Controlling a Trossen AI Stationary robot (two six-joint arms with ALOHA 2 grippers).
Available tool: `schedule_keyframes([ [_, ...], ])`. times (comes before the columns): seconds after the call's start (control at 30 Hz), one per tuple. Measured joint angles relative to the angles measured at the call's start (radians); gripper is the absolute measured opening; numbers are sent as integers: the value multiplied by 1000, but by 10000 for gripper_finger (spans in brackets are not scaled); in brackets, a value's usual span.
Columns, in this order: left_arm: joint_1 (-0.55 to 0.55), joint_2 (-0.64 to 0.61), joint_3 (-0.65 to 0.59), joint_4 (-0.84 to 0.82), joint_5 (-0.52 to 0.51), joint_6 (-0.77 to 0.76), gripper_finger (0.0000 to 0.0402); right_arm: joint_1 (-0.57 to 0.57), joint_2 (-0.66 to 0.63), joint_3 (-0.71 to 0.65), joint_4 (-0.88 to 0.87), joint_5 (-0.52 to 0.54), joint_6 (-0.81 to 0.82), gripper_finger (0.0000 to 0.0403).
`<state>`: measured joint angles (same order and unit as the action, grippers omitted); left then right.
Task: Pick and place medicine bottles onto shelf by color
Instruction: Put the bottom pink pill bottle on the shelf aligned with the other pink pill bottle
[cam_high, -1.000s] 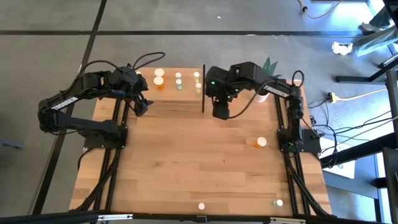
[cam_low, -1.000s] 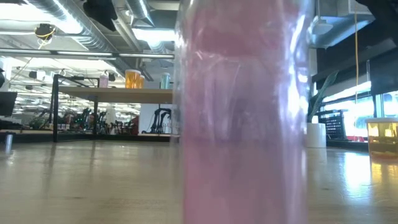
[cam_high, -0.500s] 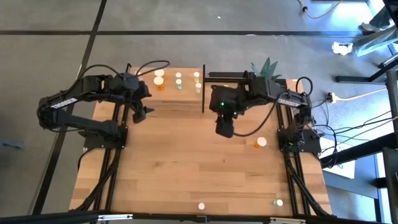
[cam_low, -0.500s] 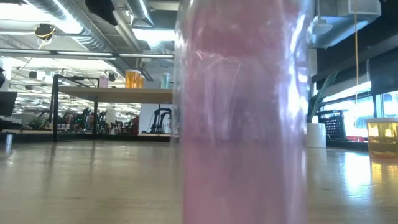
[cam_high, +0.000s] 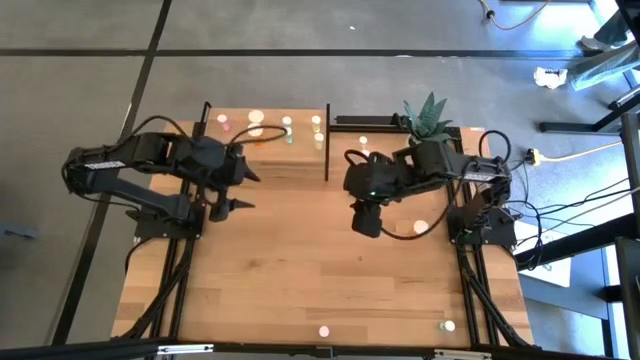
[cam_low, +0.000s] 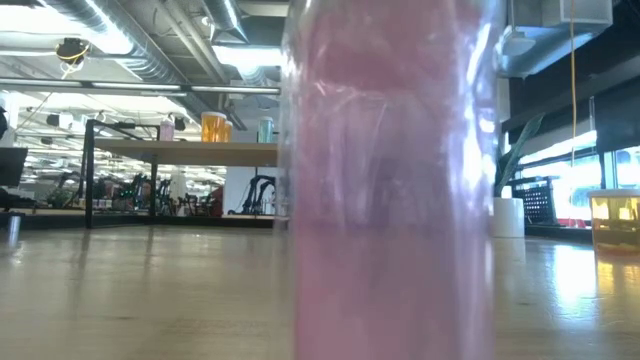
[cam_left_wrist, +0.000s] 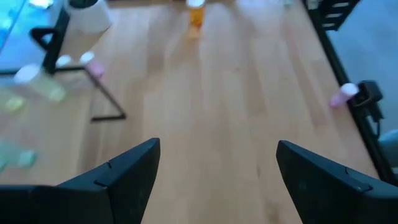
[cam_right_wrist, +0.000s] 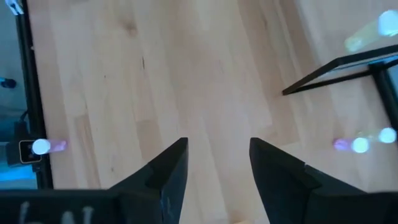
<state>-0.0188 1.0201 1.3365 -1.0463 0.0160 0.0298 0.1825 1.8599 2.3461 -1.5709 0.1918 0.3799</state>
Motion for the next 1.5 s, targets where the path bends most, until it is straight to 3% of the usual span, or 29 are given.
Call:
schedule_keyframes([
  [0.33,-234,194,0,170,-165,-143,315,0,-93,0,5,44,-116,172],
  [0.8,-460,515,0,463,-167,-393,315,0,-103,0,11,15,-279,172],
  [1.23,-507,631,0,540,-128,-232,315,0,-103,0,14,-39,-281,172],
  [1.5,-506,635,0,540,-130,-202,315,0,-103,0,17,-206,-373,172],
])
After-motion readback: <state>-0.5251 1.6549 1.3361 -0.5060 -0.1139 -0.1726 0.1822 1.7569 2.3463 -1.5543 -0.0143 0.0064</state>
